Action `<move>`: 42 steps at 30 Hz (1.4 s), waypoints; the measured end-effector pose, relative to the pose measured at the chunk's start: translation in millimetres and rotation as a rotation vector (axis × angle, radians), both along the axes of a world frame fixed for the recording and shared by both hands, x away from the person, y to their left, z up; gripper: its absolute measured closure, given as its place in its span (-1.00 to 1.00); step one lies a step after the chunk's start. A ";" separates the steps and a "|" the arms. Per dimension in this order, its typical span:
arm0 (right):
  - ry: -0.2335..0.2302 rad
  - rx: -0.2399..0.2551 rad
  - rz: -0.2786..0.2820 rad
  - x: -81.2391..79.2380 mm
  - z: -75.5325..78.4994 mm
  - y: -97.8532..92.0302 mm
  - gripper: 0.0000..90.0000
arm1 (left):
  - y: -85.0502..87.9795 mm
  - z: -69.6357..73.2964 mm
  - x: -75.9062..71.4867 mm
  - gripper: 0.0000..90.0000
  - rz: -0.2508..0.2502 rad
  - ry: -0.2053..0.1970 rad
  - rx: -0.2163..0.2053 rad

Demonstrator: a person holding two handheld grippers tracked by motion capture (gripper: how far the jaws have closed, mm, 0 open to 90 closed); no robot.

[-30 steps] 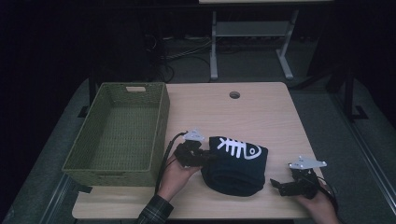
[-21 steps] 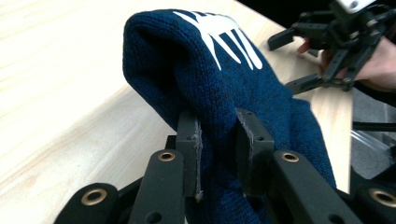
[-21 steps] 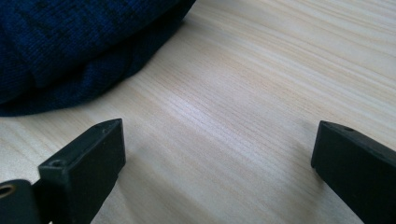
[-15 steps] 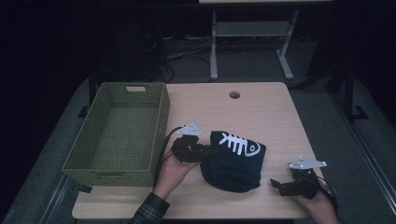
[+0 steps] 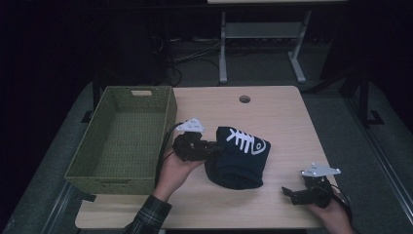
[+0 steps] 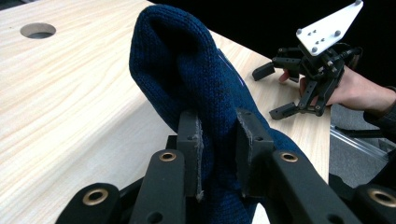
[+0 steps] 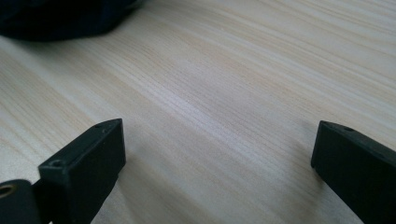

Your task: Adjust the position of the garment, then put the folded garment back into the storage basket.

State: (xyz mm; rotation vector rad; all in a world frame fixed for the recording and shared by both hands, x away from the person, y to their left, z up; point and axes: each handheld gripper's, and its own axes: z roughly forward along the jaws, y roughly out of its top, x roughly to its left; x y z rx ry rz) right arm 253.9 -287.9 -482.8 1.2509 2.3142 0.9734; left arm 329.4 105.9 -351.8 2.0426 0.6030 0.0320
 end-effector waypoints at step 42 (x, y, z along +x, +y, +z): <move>-0.001 0.000 0.001 0.0 0.0 -0.2 -0.94 | 94.5 53.5 4.2 0.64 0.120 -0.073 -0.078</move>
